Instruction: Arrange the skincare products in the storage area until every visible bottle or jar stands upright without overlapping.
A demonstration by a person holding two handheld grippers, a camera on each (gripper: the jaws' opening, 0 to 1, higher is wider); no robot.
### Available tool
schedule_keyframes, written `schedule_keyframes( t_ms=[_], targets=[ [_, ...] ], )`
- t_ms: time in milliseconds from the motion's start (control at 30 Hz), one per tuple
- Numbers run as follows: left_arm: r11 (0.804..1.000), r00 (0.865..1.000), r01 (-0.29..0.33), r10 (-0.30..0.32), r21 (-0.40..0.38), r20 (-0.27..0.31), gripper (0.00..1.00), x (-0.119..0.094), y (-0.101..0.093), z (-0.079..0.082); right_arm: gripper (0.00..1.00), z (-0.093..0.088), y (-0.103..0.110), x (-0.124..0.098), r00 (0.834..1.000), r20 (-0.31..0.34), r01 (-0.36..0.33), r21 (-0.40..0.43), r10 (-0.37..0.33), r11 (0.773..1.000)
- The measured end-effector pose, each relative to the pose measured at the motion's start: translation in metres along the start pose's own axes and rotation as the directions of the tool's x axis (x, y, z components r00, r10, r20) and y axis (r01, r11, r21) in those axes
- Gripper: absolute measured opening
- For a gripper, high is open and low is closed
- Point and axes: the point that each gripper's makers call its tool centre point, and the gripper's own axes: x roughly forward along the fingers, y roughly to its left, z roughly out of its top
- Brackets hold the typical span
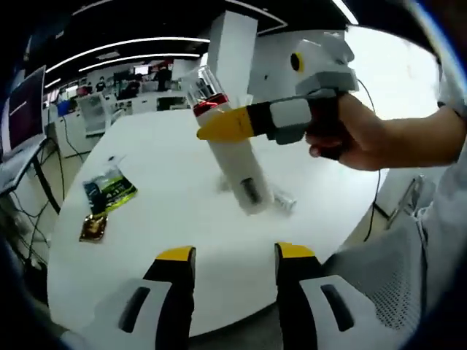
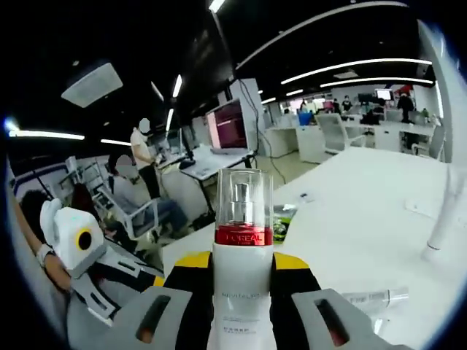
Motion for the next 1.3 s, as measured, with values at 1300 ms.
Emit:
schedule_keyframes(
  t_ms=[1300],
  targets=[
    [0.997, 0.987, 0.053, -0.043, -0.064, 0.154, 0.35, -0.018, -0.003, 0.032, 0.24, 0.014, 0.111, 0.008, 0.990, 0.056, -0.123, -0.158, 0.133, 0.980]
  ],
)
